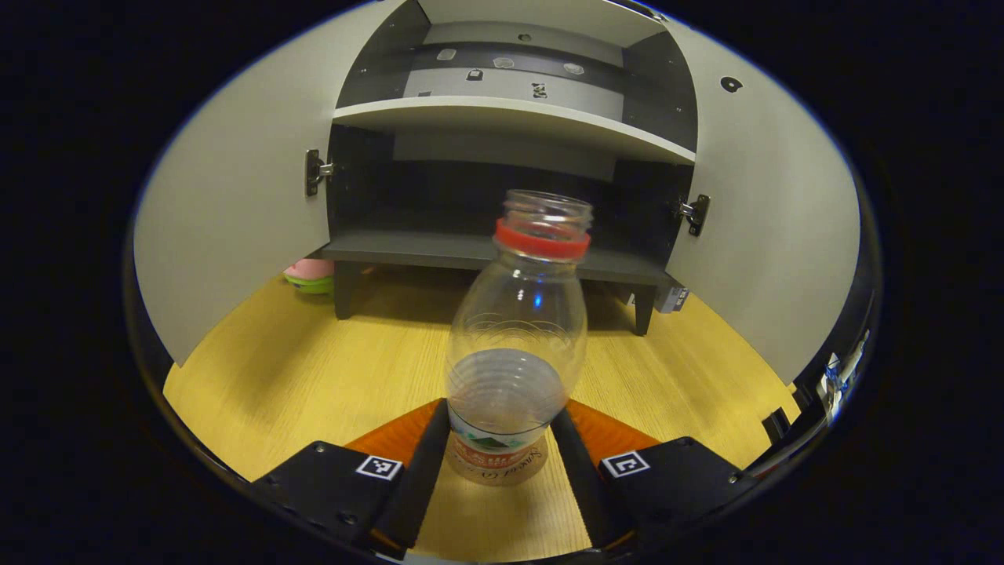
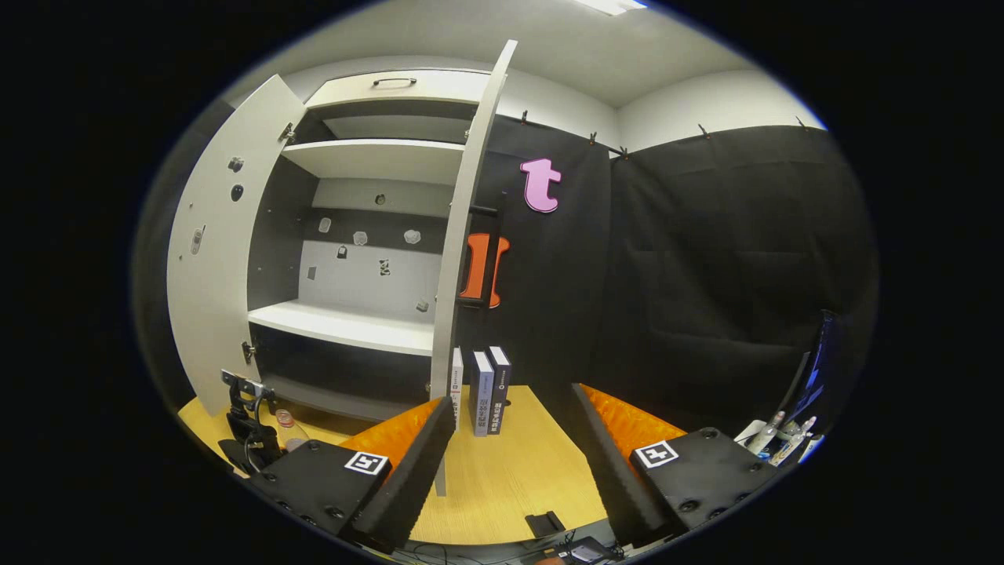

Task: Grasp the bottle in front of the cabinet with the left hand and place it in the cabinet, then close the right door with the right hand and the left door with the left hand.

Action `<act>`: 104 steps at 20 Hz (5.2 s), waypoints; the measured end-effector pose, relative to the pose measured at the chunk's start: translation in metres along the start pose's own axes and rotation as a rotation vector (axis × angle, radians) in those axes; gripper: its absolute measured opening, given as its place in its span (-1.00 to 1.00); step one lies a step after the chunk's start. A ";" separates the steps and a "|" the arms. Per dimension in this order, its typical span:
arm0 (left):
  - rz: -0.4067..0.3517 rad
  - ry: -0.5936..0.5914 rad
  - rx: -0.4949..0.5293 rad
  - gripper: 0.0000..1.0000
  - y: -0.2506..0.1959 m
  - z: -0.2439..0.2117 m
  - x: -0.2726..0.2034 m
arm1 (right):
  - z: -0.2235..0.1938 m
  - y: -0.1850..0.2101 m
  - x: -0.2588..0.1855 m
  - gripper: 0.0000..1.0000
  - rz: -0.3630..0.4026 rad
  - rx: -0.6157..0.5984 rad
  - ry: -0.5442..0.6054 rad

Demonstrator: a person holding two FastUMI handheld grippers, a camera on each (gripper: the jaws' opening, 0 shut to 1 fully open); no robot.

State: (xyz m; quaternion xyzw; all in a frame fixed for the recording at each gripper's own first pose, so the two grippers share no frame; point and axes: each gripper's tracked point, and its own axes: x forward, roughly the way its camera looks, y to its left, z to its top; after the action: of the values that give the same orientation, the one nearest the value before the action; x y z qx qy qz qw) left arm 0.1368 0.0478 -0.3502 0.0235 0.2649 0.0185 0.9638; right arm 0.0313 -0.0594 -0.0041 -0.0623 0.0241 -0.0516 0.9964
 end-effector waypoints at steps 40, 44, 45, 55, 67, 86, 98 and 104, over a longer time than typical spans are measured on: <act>-0.100 -0.290 0.074 0.51 -0.076 0.386 0.039 | -0.013 -0.086 0.079 0.79 0.000 0.108 0.037; -0.081 -0.278 0.099 0.52 -0.075 0.395 0.060 | -0.016 -0.089 0.081 0.79 -0.009 0.116 0.053; -0.077 -0.274 0.098 0.52 -0.075 0.396 0.063 | -0.015 -0.090 0.081 0.79 -0.010 0.116 0.054; -0.076 -0.267 0.046 0.87 -0.070 0.399 0.068 | -0.013 -0.081 0.082 0.80 -0.027 0.108 0.069; -0.111 -0.433 0.009 0.89 -0.033 0.385 -0.071 | 0.005 -0.068 0.093 0.96 0.001 0.118 0.016; -0.019 -0.525 -0.022 0.89 0.091 0.316 -0.293 | 0.006 -0.008 0.114 0.96 0.076 0.122 -0.043; 0.095 -0.547 -0.076 0.90 0.149 0.301 -0.329 | 0.008 0.034 0.109 0.91 0.157 0.119 -0.016; 0.131 -0.536 -0.105 0.89 0.170 0.294 -0.327 | 0.012 0.090 0.108 0.91 0.261 0.140 -0.017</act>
State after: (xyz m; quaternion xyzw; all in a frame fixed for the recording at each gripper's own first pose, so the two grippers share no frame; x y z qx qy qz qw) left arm 0.0024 0.1910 0.0787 -0.0055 -0.0030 0.0877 0.9961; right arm 0.1477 0.0191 -0.0077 0.0103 0.0201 0.0775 0.9967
